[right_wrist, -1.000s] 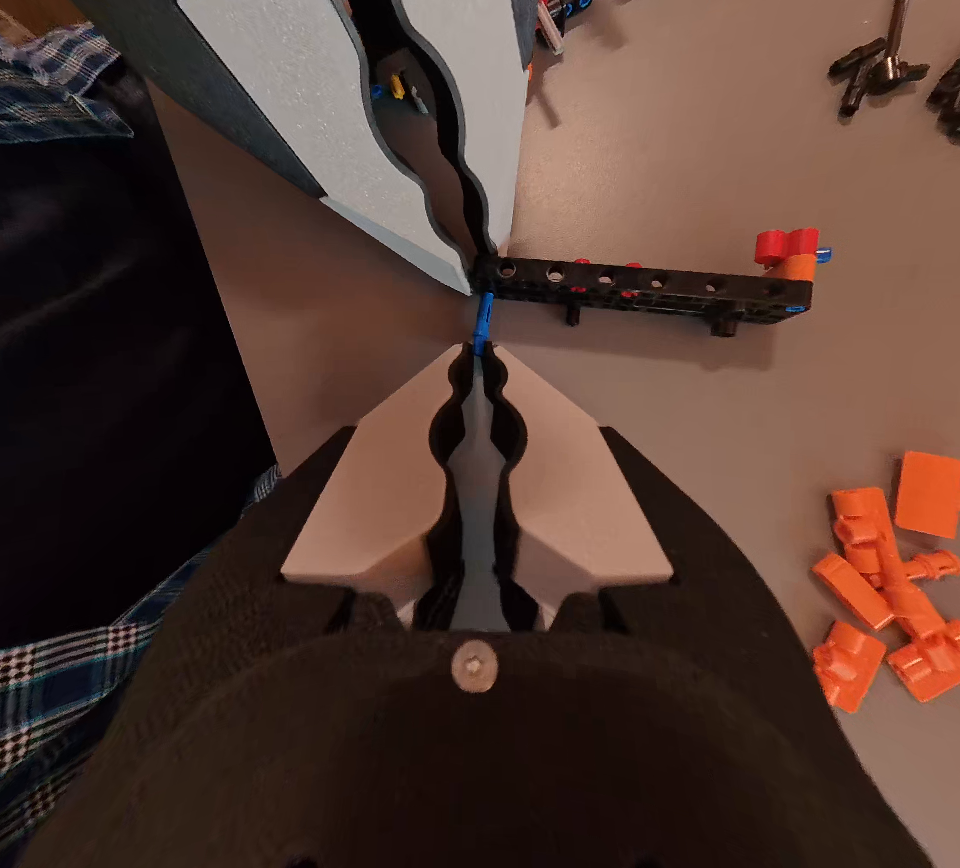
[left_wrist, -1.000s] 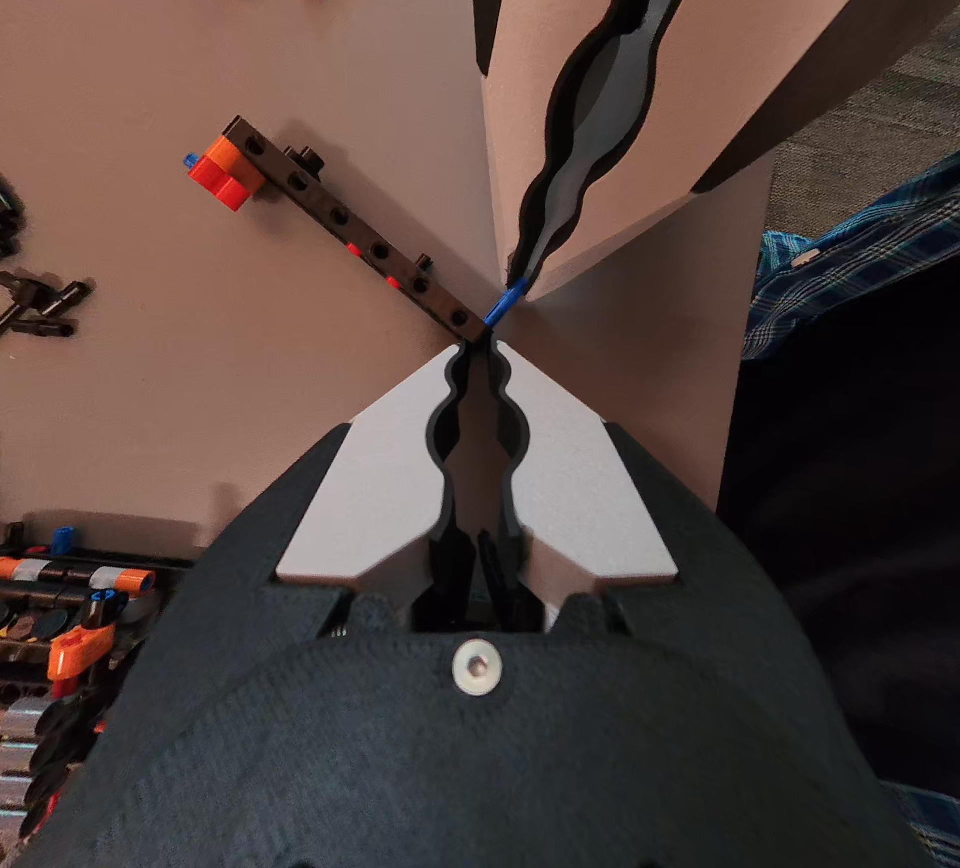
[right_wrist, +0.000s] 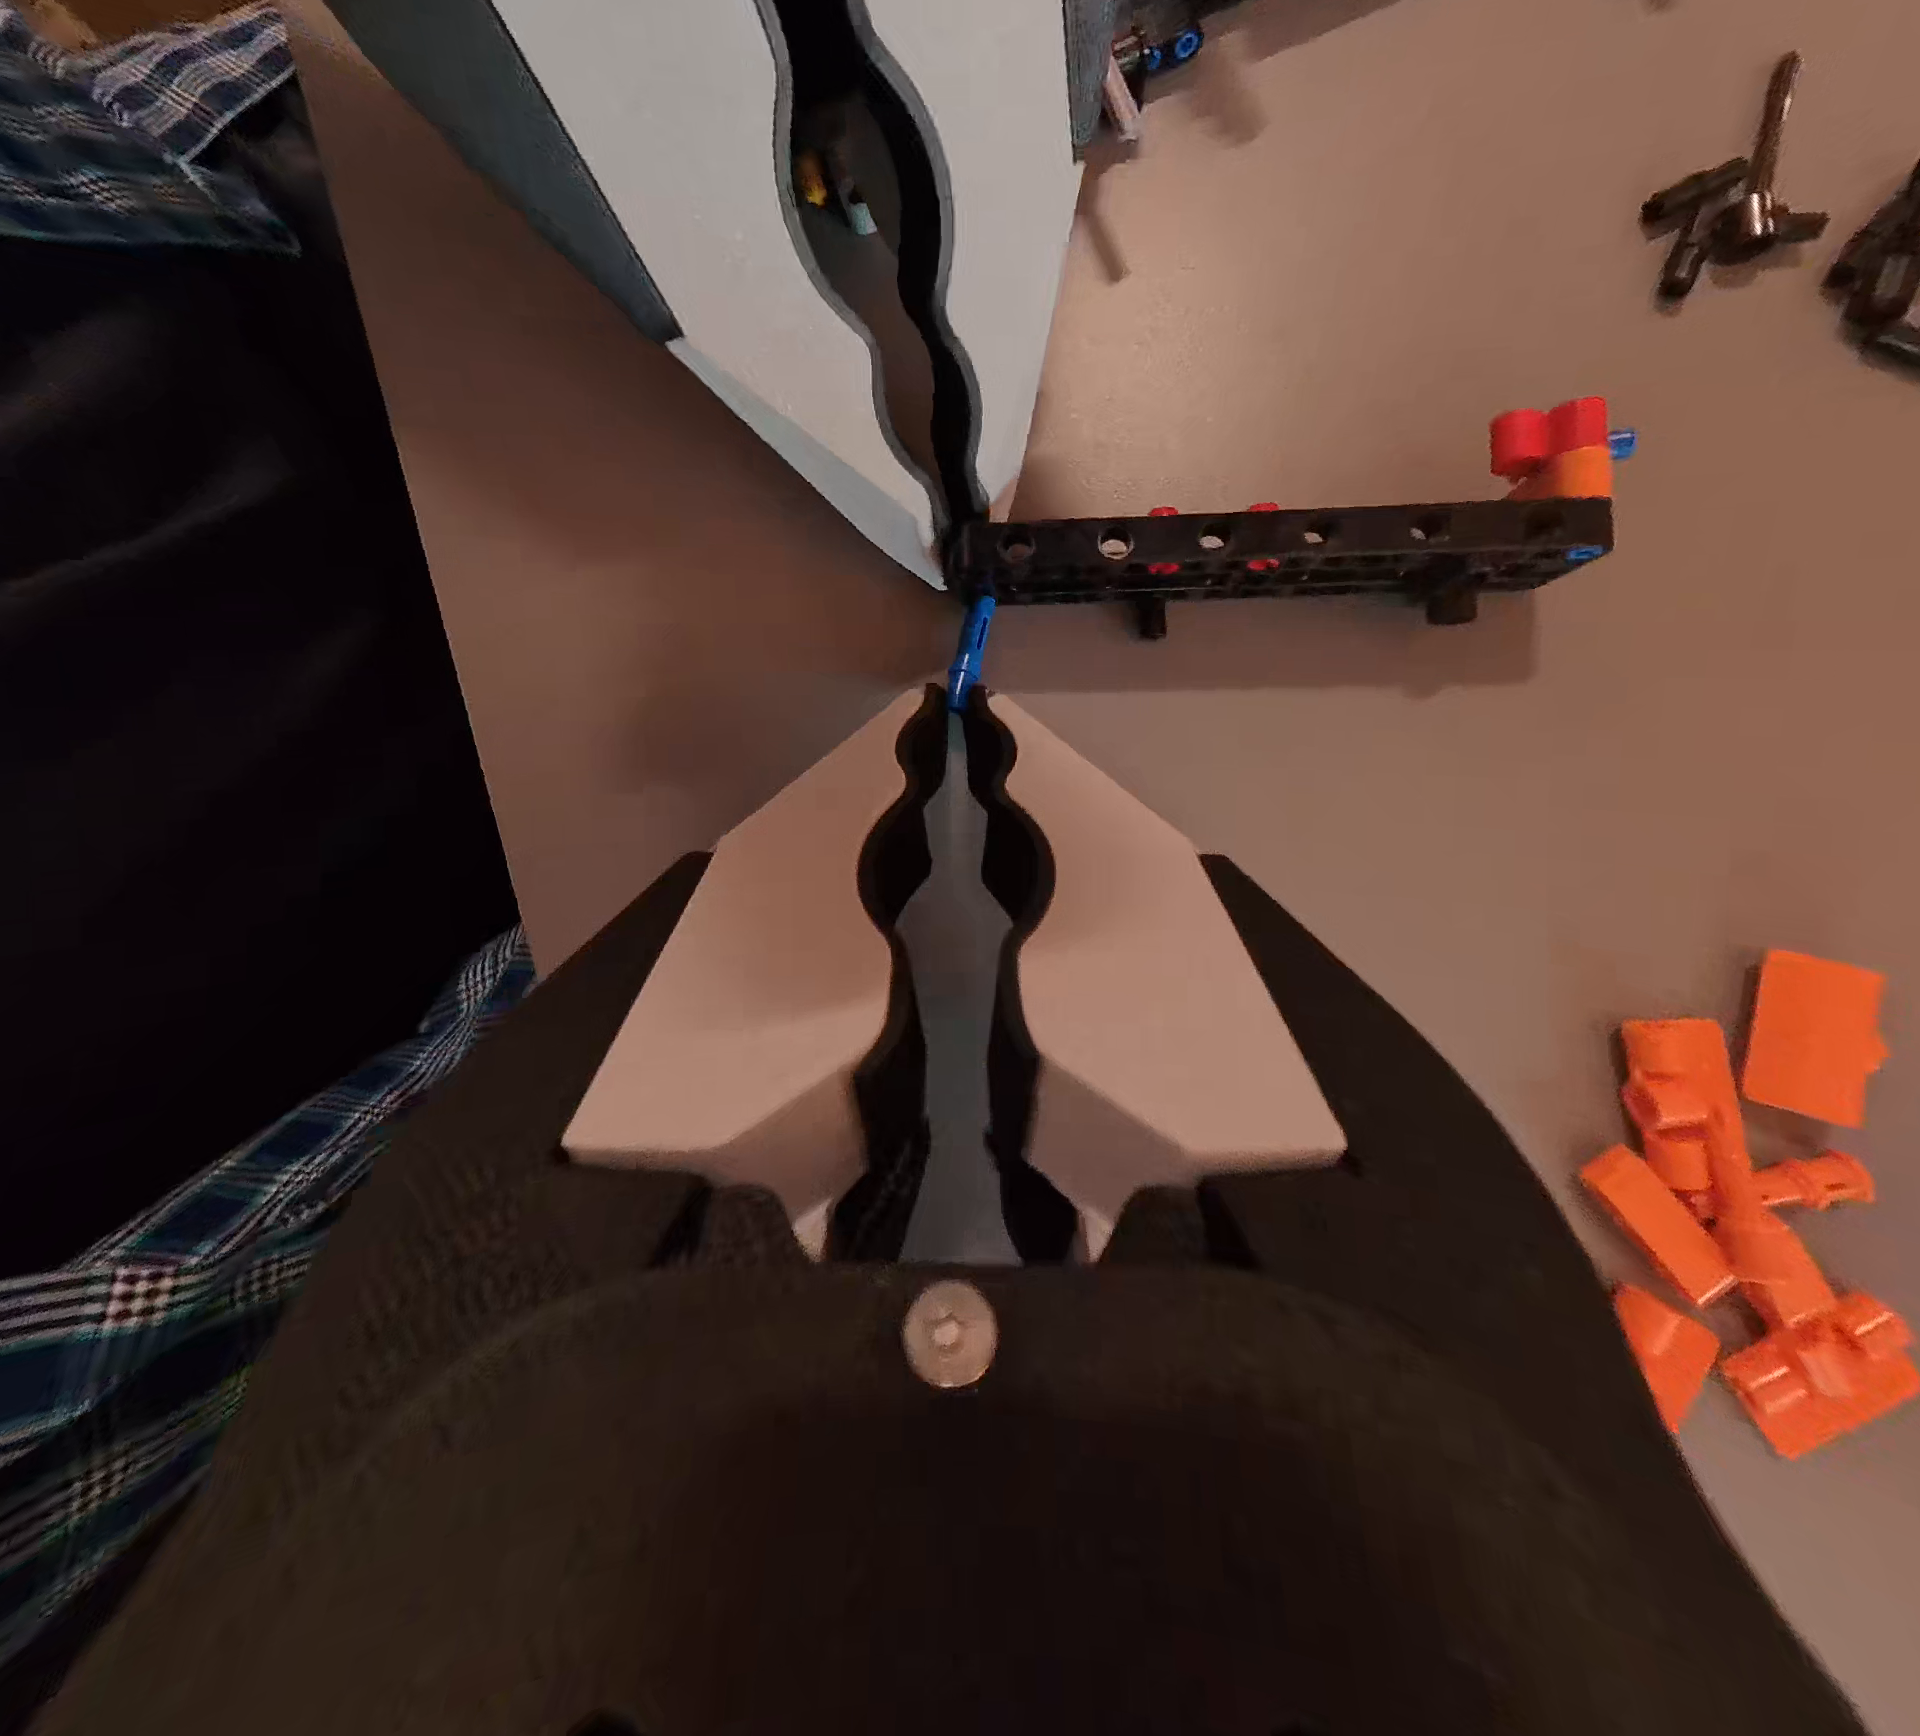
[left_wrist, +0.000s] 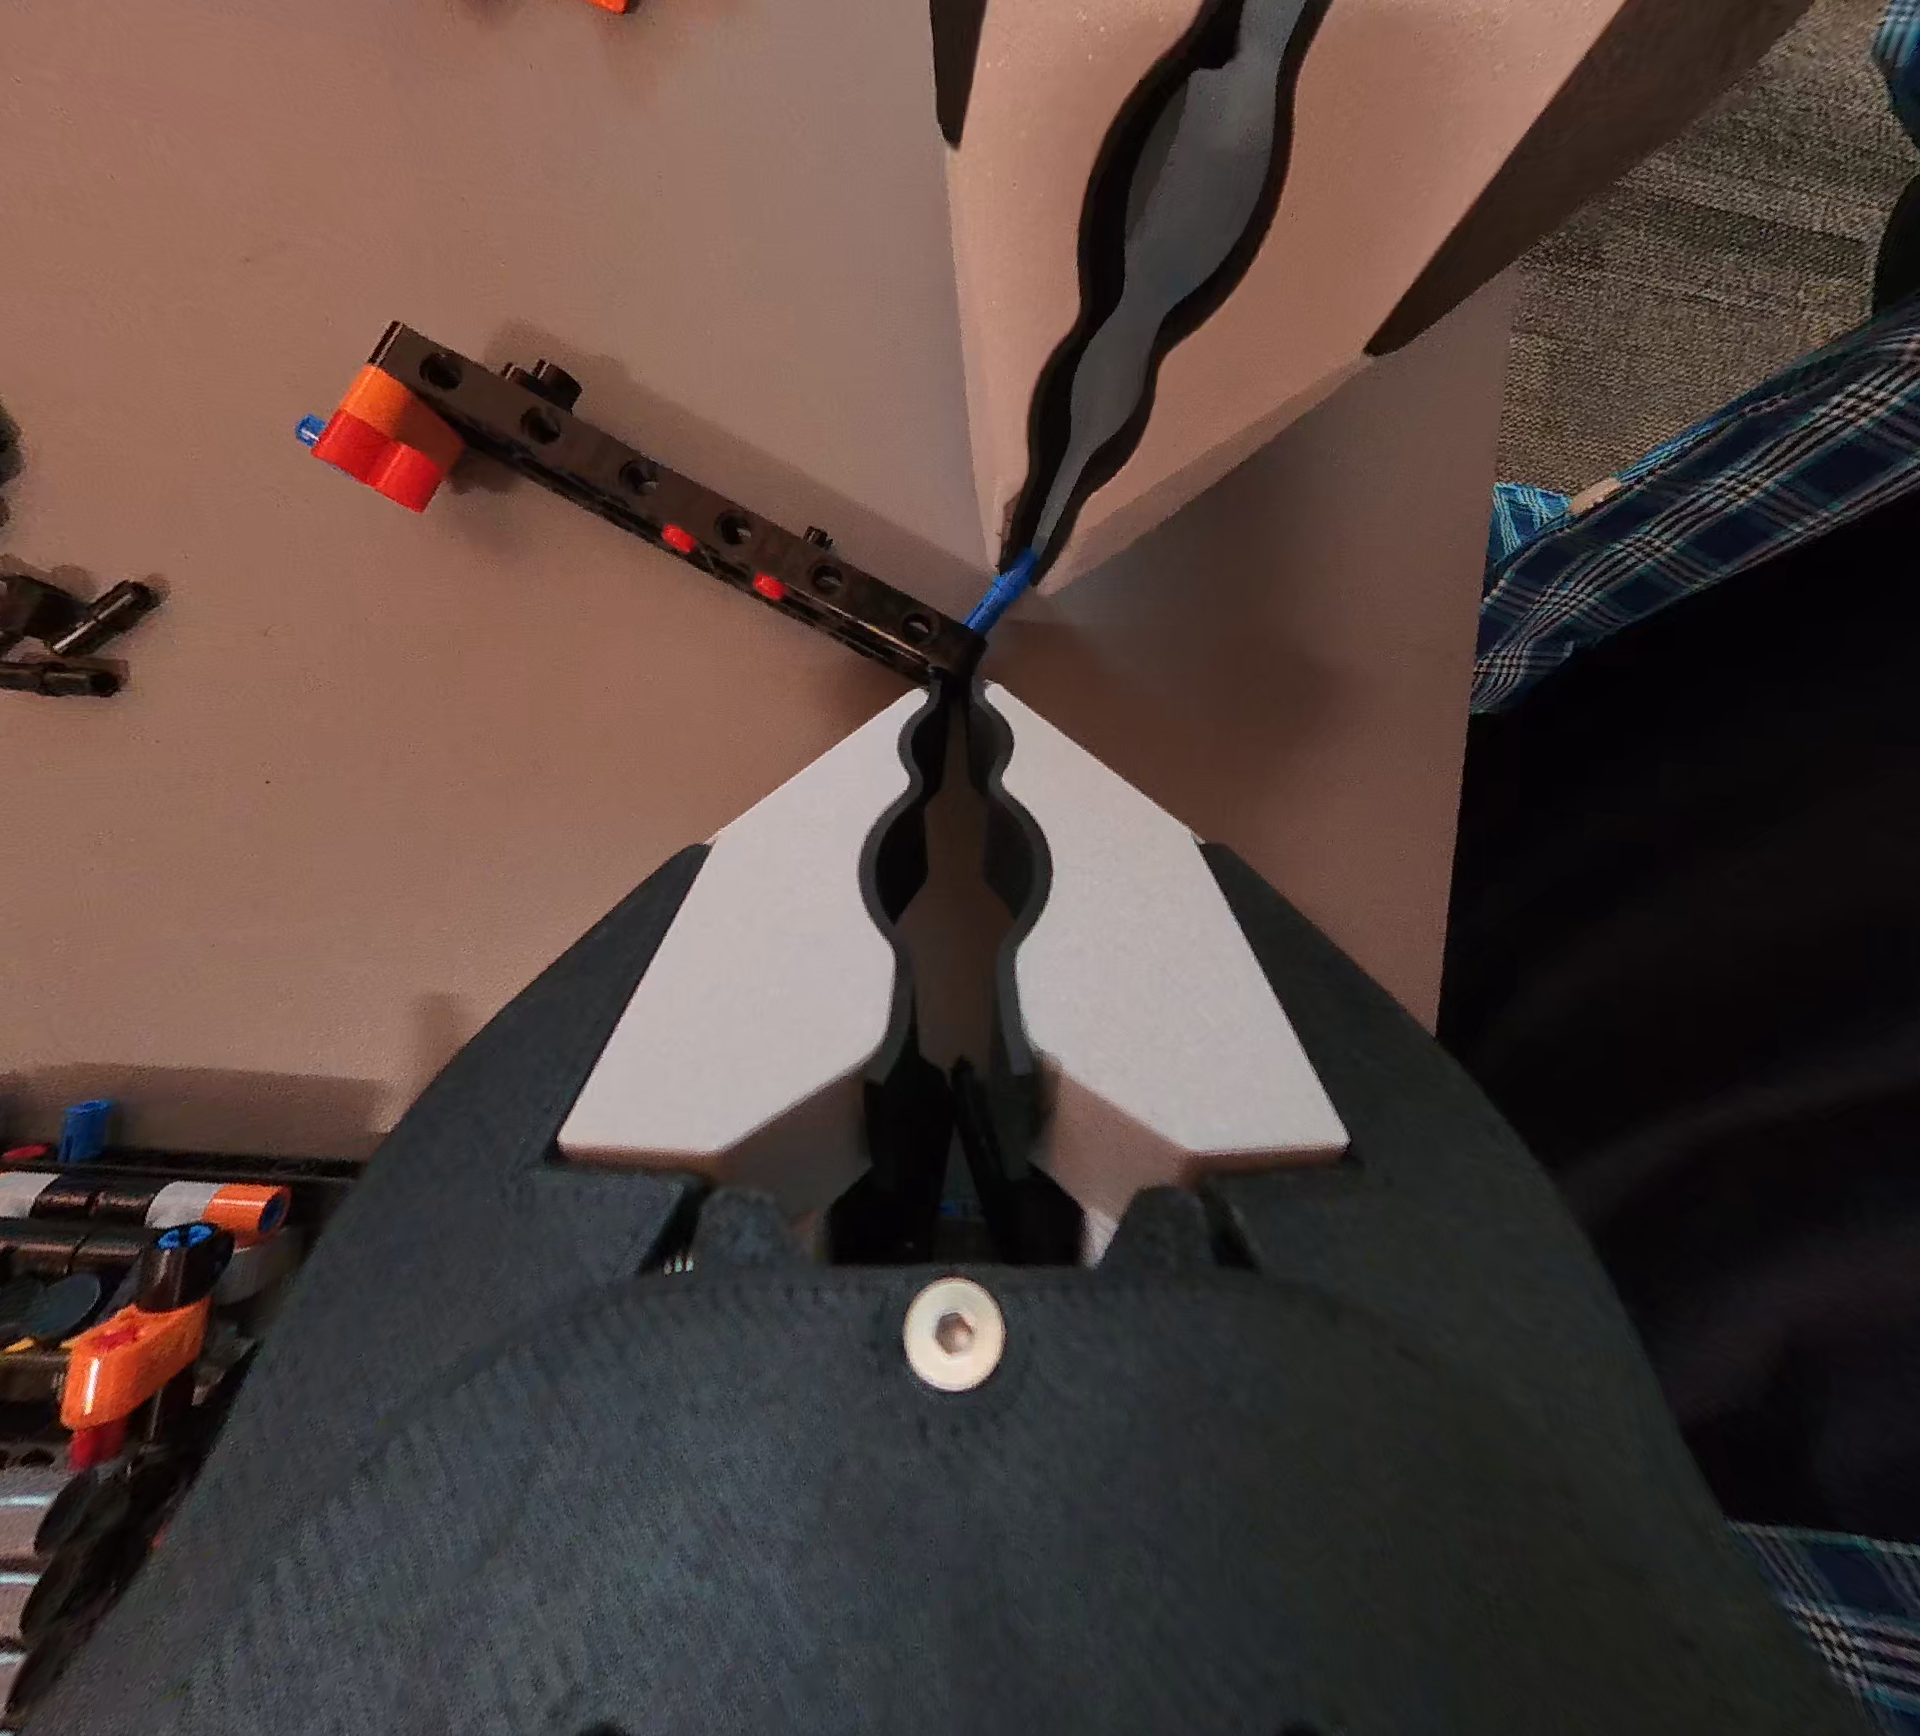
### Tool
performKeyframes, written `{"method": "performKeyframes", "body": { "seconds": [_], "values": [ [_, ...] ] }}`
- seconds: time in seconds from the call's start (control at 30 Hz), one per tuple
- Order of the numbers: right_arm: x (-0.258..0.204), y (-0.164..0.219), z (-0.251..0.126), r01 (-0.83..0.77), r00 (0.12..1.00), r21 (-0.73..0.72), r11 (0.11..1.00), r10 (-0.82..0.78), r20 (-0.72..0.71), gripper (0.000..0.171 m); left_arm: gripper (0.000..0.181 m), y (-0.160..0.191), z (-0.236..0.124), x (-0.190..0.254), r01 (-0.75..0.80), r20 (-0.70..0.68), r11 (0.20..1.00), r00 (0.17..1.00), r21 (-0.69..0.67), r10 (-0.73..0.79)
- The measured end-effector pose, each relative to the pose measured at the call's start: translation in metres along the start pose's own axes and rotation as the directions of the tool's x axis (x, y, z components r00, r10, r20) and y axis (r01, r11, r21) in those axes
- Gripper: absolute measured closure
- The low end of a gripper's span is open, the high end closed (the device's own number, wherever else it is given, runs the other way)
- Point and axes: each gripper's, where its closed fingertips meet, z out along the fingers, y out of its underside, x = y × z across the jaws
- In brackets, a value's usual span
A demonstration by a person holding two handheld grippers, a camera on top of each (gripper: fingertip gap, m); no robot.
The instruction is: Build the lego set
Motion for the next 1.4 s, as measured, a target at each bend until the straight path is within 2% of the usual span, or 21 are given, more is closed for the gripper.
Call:
{"method": "performKeyframes", "body": {
  "seconds": [0.27,0.4,0.63,0.8,1.4],
  "values": [
    [0.0003,-0.0005,0.0001,0.048,0.997,0.064,0.997,-0.052,0.056,0.17,0.18,-0.0001,0.0,-0.0001,0.01,-0.022,1.0,1.0,0.008,-0.01],
    [0.001,-0.0007,-0.0001,0.011,0.996,0.07,0.998,-0.017,0.087,0.169,0.18,0.0,0.0,-0.0001,0.01,-0.026,1.0,1.0,0.009,-0.01],
    [0.0018,-0.0012,-0.0001,-0.006,0.998,0.064,0.998,0.002,0.069,0.169,0.18,0.0,-0.0001,0.0001,0.015,-0.032,1.0,0.999,0.012,-0.015],
    [0.0071,-0.0004,0.0005,0.058,0.997,0.065,0.996,-0.06,0.037,0.17,0.18,-0.0002,-0.0001,0.0,0.008,-0.039,1.0,0.999,0.01,-0.008],
    [0.0091,-0.0016,0.0017,0.055,0.996,0.085,0.995,-0.061,0.065,0.169,0.18,0.0005,-0.0004,-0.0006,0.056,-0.055,0.998,0.997,0.022,-0.055]
  ]
}}
